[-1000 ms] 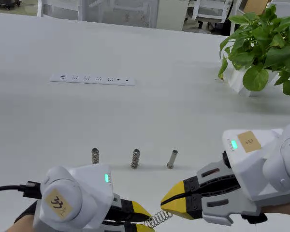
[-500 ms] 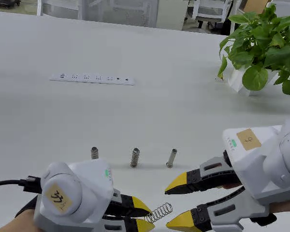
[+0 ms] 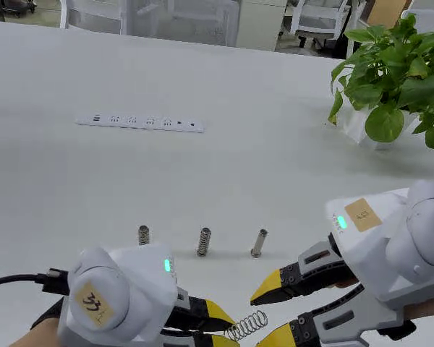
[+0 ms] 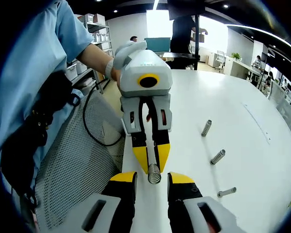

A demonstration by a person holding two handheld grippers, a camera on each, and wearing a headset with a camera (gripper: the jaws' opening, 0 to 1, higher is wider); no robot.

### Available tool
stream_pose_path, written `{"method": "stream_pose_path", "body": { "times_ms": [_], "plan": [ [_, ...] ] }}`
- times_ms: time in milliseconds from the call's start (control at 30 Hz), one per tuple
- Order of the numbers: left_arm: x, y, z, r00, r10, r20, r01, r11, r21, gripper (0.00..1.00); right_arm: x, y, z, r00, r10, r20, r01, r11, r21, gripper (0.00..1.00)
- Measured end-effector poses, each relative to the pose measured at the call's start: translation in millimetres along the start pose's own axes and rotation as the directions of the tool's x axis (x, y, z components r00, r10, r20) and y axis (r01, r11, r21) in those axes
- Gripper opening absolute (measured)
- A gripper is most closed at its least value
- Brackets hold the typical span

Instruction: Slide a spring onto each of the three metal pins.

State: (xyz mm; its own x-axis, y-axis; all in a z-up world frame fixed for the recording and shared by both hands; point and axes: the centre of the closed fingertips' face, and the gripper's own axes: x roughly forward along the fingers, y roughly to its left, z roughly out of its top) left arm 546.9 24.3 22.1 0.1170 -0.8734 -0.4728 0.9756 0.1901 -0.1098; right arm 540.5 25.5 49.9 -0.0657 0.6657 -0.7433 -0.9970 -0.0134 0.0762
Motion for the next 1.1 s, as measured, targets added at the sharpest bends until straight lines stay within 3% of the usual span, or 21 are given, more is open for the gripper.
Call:
{"method": "stream_pose_path", "body": {
  "times_ms": [400,1100],
  "plan": [
    [5.3,-4.3,12.0,0.9986,-0.012,0.052,0.012,1.0,-0.013,0.06,5.9,1.2,-2.6,0.9991,0.038,-0.022,-0.038,0.999,-0.003,0.16],
    [10.7,-5.5,16.0,0.9979,-0.023,0.06,0.023,1.0,-0.011,0.06,8.0,1.8,-9.7,0.997,0.05,-0.06,-0.051,0.999,-0.017,0.08]
  ]
}}
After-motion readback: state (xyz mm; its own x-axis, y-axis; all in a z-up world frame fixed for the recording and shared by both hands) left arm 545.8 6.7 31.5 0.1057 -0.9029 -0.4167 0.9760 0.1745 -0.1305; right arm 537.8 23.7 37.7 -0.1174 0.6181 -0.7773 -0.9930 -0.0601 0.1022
